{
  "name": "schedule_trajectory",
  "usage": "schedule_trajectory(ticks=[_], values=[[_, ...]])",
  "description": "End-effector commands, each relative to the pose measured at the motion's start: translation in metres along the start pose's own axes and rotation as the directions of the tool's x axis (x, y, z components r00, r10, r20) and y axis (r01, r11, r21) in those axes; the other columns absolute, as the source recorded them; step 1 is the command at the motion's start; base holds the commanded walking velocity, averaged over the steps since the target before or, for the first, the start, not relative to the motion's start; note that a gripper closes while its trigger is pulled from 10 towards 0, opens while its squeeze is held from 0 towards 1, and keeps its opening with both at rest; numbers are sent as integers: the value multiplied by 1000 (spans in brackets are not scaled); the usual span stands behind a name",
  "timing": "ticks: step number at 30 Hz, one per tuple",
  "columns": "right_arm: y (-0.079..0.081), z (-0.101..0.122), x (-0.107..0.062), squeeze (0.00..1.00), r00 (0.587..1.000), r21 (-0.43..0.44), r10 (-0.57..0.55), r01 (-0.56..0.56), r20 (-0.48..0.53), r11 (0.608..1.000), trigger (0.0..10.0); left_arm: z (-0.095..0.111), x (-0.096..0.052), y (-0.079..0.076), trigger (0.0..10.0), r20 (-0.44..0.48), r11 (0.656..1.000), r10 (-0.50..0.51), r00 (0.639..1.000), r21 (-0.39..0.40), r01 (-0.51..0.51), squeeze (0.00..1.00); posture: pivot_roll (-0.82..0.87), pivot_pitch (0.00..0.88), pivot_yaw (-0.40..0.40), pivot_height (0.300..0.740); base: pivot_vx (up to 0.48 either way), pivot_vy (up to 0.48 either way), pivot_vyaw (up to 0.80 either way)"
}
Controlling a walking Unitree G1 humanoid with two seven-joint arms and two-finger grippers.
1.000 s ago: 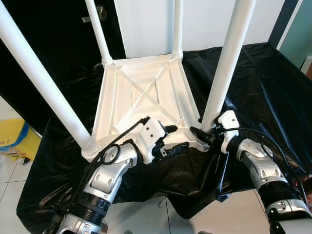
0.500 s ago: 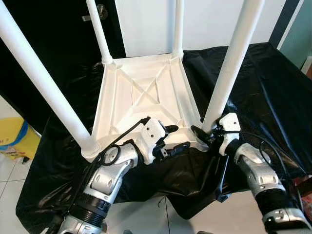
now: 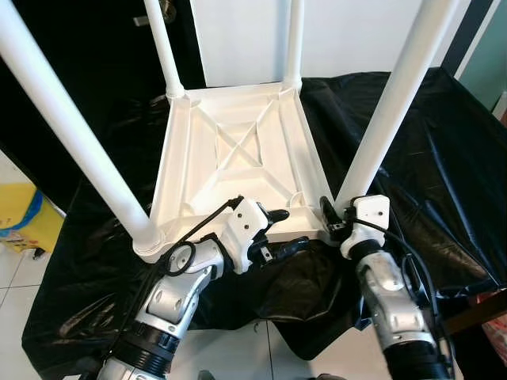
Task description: Building children table
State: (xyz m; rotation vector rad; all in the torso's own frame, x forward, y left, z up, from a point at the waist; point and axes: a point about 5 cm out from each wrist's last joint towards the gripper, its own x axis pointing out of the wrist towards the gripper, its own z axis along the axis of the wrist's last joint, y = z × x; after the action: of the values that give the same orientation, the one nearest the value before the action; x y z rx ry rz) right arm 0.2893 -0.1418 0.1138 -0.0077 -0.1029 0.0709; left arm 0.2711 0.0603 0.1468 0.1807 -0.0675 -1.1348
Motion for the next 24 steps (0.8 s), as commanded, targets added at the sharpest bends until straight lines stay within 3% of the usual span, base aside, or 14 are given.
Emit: schedule_trajectory(ticks=[1, 6, 8, 17, 18, 19, 20, 24], values=[[0, -22, -10, 0, 990, 3, -75, 76, -118, 997, 10000, -1, 0, -1, 10000, -8, 1000, 15, 1000, -2, -15, 0, -130, 93, 36, 740, 0, 0, 0], [8, -23, -11, 0, 988, 20, -91, 94, -125, 995, 10000, -1, 0, -1, 10000, -6, 1000, 16, 1000, -3, -16, 0, -127, 90, 33, 740, 0, 0, 0], [18, -20, -12, 0, 991, 26, -69, 72, -111, 997, 10000, -1, 1, -2, 10000, -2, 1000, 16, 1000, -4, -16, 0, -134, 86, 36, 740, 0, 0, 0], [9, -12, -13, 0, 998, -26, -27, 26, -61, 999, 10000, 0, 1, 1, 10000, -3, 1000, 23, 1000, 8, -23, 0, -122, 71, 30, 740, 0, 0, 0], [8, -11, -14, 384, 998, -38, -21, 19, -57, 999, 10000, 0, 0, 1, 10000, -3, 1000, 25, 1000, 9, -25, 0, -122, 70, 30, 740, 0, 0, 0], [8, -11, -14, 384, 998, -38, -21, 19, -57, 999, 10000, 0, 0, 1, 10000, -3, 1000, 25, 1000, 9, -25, 0, -122, 70, 30, 740, 0, 0, 0], [6, -11, -15, 1000, 998, -40, -12, 10, -56, 999, 10000, 0, 0, 1, 10000, -3, 1000, 25, 1000, 10, -25, 0, -121, 70, 30, 740, 0, 0, 0], [4, -10, -19, 1000, 999, -49, 12, -14, -45, 999, 10000, -1, -1, 1, 10000, -6, 1000, 27, 1000, 11, -27, 0, -120, 74, 32, 740, 0, 0, 0]])
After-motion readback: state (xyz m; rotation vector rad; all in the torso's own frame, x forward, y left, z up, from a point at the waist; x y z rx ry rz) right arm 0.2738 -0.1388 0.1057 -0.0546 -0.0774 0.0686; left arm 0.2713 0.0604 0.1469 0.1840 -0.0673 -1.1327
